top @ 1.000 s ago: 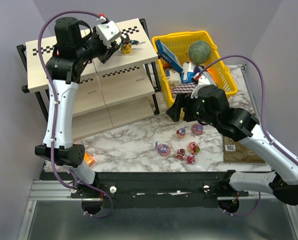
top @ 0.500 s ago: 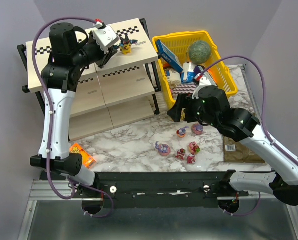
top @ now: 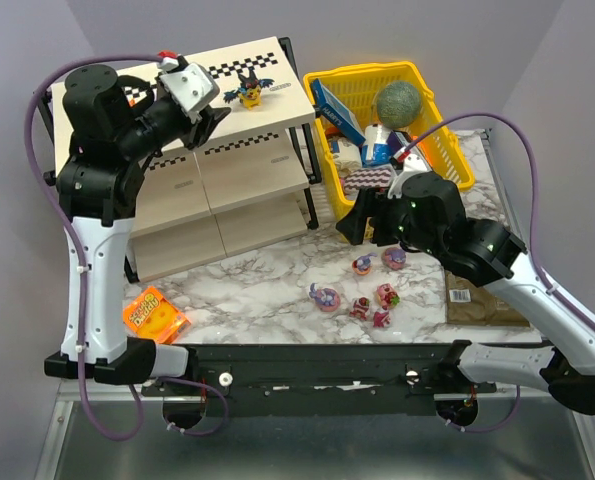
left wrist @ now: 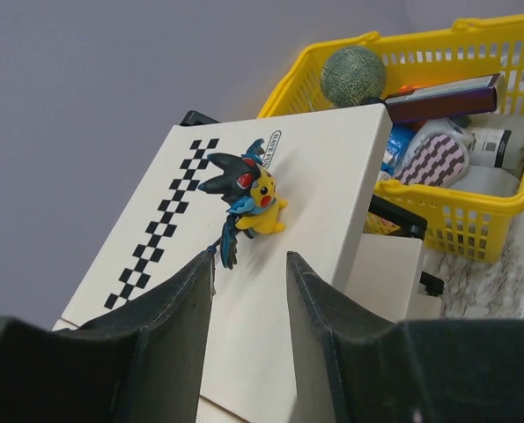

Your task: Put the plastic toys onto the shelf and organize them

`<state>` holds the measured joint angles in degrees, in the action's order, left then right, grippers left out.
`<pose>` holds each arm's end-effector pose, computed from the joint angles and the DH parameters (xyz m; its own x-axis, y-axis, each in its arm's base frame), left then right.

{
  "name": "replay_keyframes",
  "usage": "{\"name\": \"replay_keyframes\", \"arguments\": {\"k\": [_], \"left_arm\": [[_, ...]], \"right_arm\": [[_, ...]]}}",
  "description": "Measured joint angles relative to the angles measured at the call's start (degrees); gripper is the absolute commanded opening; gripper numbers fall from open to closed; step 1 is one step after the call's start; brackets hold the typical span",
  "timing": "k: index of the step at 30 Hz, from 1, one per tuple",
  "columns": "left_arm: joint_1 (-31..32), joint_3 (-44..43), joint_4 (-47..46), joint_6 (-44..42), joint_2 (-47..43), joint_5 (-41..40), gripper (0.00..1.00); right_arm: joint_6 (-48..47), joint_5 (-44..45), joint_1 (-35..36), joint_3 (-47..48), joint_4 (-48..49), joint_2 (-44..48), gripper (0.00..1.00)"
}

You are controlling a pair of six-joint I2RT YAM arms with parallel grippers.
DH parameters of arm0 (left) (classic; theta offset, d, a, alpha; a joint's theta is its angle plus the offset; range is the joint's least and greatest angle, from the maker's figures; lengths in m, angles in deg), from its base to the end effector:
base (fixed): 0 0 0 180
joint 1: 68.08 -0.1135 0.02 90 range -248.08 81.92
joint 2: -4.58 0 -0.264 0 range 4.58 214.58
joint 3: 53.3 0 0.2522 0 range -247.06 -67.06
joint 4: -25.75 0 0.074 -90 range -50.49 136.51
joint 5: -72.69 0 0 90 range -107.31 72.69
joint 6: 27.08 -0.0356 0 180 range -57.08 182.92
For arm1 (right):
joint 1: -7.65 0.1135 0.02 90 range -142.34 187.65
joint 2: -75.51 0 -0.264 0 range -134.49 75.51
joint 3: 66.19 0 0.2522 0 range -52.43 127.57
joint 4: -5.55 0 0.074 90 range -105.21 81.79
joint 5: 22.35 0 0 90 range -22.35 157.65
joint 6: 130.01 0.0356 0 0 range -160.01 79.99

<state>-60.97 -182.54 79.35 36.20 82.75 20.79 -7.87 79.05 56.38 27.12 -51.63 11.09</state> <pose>0.2218 -0.0498 0.5636 0.2797 0.3217 -0.9046 0.6531 0.6269 0.4249 0.1522 0.1628 0.4219 -0.5956 0.1120 -0.7954 -0.3604 0.8478 0.3891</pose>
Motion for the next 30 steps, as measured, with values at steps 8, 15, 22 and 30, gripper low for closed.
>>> {"name": "replay_keyframes", "arguments": {"k": [8,15,22,30], "left_arm": [[0.0,10.2,-4.9,7.1,-8.3,4.9,0.79],[0.2,24.6,-14.4,21.9,-19.1,12.2,0.99],[2.8,41.4,-20.5,32.2,-30.3,17.2,0.99],[12.1,57.5,-20.6,39.0,-39.0,12.5,0.96]], "right_arm": [[-0.1,-0.6,0.0,0.0,-0.4,0.5,0.89],[-1.0,-1.7,0.0,-1.0,-0.8,0.5,1.0],[-3.7,-5.1,0.0,-3.1,-0.7,-0.5,1.0],[-8.1,-14.3,0.0,-11.0,4.3,-2.6,0.98]]}}
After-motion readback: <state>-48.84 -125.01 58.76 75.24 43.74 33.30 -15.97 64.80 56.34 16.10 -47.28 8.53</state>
